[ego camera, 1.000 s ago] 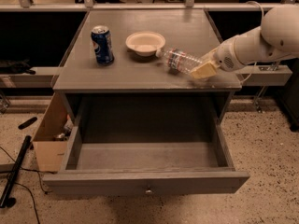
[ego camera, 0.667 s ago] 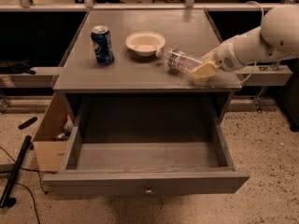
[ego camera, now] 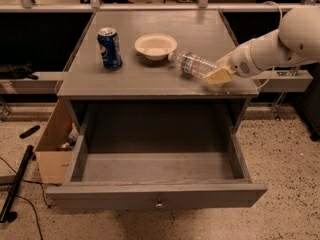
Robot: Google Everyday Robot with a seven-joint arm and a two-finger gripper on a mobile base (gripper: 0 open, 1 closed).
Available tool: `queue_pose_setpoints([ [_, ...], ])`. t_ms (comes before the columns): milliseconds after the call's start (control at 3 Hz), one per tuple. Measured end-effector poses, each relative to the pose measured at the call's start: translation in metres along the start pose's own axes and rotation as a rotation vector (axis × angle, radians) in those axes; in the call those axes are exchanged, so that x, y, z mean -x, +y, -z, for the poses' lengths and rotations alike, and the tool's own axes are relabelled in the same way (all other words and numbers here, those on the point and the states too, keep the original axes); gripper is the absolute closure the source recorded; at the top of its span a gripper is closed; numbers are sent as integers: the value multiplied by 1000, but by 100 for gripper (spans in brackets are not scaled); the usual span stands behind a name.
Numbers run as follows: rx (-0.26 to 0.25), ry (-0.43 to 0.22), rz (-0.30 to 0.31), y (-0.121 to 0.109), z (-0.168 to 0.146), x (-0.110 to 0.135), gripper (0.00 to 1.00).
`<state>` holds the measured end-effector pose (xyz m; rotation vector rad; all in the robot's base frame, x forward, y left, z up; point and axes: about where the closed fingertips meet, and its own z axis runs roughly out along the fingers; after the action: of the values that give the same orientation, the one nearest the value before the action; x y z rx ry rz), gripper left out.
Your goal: Pick water bottle from top drawer and place on counter
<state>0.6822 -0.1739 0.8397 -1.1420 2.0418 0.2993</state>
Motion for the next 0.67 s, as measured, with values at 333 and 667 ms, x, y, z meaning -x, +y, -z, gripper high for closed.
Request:
queue_pose_setpoints([
  [333, 0, 0, 0, 0, 0, 0, 4],
  [667, 0, 0, 0, 0, 0, 0, 0],
])
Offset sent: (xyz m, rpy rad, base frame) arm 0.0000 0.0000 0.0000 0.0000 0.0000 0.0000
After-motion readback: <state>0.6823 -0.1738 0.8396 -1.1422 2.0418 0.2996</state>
